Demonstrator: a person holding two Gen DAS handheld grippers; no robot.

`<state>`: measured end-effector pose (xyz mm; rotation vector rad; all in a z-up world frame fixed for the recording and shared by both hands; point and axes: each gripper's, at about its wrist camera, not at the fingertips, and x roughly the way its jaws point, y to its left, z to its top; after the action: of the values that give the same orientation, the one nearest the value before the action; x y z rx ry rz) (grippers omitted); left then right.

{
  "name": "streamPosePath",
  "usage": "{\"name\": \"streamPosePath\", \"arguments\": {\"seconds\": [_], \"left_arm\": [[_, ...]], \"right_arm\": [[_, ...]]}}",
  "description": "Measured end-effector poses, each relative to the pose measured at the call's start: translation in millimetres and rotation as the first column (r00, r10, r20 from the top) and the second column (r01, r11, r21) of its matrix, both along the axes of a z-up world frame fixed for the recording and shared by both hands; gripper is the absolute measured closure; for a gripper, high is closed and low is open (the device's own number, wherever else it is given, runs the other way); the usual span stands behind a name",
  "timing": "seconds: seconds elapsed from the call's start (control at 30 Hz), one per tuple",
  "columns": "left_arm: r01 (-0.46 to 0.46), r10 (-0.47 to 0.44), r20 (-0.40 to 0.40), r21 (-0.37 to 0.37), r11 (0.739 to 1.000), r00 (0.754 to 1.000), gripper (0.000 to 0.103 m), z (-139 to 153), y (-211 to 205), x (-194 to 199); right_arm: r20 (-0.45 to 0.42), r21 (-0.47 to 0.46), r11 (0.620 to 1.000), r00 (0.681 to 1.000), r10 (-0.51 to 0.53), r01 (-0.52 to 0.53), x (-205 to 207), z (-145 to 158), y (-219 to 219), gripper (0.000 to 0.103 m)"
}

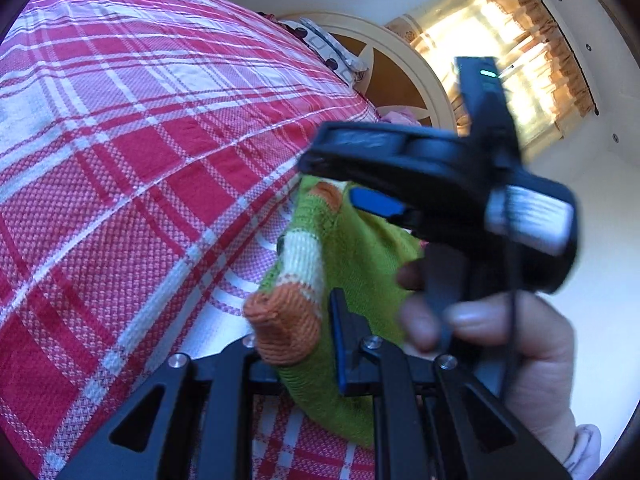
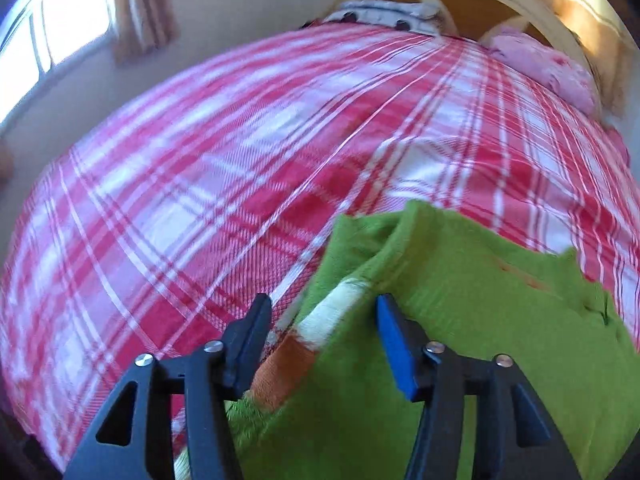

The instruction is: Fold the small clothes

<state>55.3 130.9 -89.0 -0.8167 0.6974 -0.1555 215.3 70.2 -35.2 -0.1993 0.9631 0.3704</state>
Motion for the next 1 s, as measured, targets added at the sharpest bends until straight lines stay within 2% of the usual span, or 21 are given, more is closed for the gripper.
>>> {"name": "streamPosePath", "arguments": {"seconds": [0.1, 0.2, 0.27, 0.3, 0.33, 0.43, 0.53, 0.73, 0.8, 0.9, 1.0], "left_arm": [[0.001, -0.001, -0.001, -0.001, 1.000, 1.000, 0.087, -0.2, 0.8, -3.1], [0.001, -0.001, -0.004, 0.000, 1.000, 1.000, 0.088, 1.1, 0.4, -4.1], [0.001, -0.001, -0.004, -0.002, 1.000, 1.000, 0.088, 1.4, -0.1, -4.1], [0.000, 0.000, -0.005, -0.002, 1.000, 1.000, 0.088, 1.8, -0.7, -3.8], [0.000, 0.000, -0.005, -0.001, 1.000, 1.000, 0.088, 2.0, -1.7, -2.1], [0.000, 0.000, -0.005, -0.001, 1.000, 1.000, 0.088, 2.0, -1.6, -2.1], [0.000, 0.000, -0.004, -0.001, 1.000, 1.000, 0.087, 2.5, -2.7, -0.5], [0.013, -0.013, 0.001, 0.021, 1.000, 1.000, 0.087, 7.8, -6.8, 1.8], [0.018, -0.018, 0.004, 0.038, 0.999, 1.000, 0.087, 11.8, -9.2, 2.4], [0.031, -0.031, 0.003, 0.057, 0.998, 0.999, 0.087, 16.5, -13.0, 7.0], [0.053, -0.054, 0.006, 0.097, 0.994, 0.999, 0.087, 20.9, -18.1, 11.4]], "right_arm": [[0.044, -0.078, 0.997, 0.999, 0.012, -0.009, -2.4, -8.2, 7.6, 0.043], [0.078, -0.196, 0.980, 0.995, 0.062, -0.045, -8.7, -14.3, 20.9, 0.042], [0.090, -0.229, 0.972, 0.993, 0.071, -0.049, -11.3, -14.7, 22.6, 0.044], [0.089, -0.224, 0.974, 0.994, 0.067, -0.046, -12.0, -14.4, 20.4, 0.046], [0.090, -0.224, 0.974, 0.994, 0.064, -0.043, -11.9, -14.1, 19.5, 0.056], [0.112, -0.232, 0.972, 0.991, 0.068, -0.040, -12.6, -12.8, 13.2, 0.070], [0.106, -0.167, 0.985, 0.993, 0.050, -0.032, -8.9, -8.5, 2.1, 0.079], [0.050, 0.024, 1.000, 0.999, -0.008, 0.007, -1.0, -0.9, -21.6, 0.089], [0.025, 0.111, 0.993, 0.999, -0.030, 0.027, -1.0, 5.5, -34.7, 0.090], [-0.027, 0.261, 0.962, 0.996, -0.080, 0.084, 1.4, 17.4, -64.7, 0.091], [-0.043, 0.313, 0.944, 0.994, -0.099, 0.107, -0.8, 27.2, -86.4, 0.091]]}}
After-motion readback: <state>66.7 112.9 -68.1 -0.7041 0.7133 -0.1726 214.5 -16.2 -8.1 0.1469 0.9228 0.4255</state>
